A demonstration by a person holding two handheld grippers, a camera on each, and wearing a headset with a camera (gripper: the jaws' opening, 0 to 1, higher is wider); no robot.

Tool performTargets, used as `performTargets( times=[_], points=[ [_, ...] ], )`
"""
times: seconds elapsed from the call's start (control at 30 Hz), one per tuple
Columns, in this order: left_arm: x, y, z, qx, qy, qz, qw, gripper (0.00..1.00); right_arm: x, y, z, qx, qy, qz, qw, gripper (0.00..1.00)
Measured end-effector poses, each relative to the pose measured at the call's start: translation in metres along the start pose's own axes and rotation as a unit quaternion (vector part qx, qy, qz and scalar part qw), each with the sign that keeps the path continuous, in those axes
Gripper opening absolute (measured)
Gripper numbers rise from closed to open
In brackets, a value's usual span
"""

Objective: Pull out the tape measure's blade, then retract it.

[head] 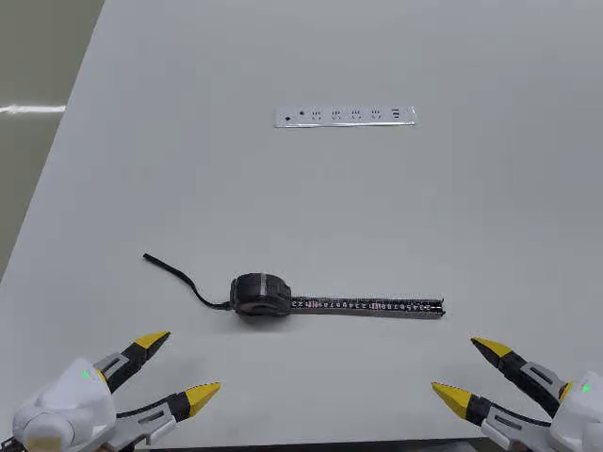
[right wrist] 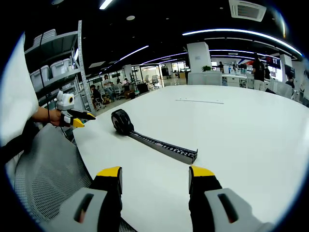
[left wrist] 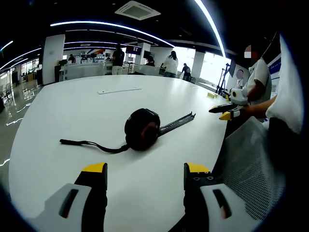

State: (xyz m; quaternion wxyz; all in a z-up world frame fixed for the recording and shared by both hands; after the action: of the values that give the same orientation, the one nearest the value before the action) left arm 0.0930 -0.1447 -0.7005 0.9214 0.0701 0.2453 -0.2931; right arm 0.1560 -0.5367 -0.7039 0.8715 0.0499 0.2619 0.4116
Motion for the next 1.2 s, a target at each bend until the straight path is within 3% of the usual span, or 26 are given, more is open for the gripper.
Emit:
performTargets(
  times=[0.33,1.2],
  points=[
    [-0.0060,0.0007,-0.0087,-0.004,0.009,0.008,0.9999,0.62,-0.0059,0.0007,-0.0063,0.005,0.004,-0.005,1.0000,0.56],
    [-0.0023,-0.0005,-0.0056,-0.003,0.007,0.006,0.9999,0.62,-0.0018,0.0015,-0.0099,0.008,0.007,-0.001,0.9999,0.55]
  ],
)
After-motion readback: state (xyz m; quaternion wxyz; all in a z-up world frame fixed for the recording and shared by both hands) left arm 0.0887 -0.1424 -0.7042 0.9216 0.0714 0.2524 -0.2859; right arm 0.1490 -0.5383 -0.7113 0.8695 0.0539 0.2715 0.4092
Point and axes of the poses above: the centre of the closed fingertips' face, and the gripper's own axes: x roughly forward along the fingers, y roughly to its left, z roughly out of its top, the point moved 4 cm from there along -x, roughly backward along the fingers, and after that the axes turned 9 degrees about x, right-handed, at the moved point
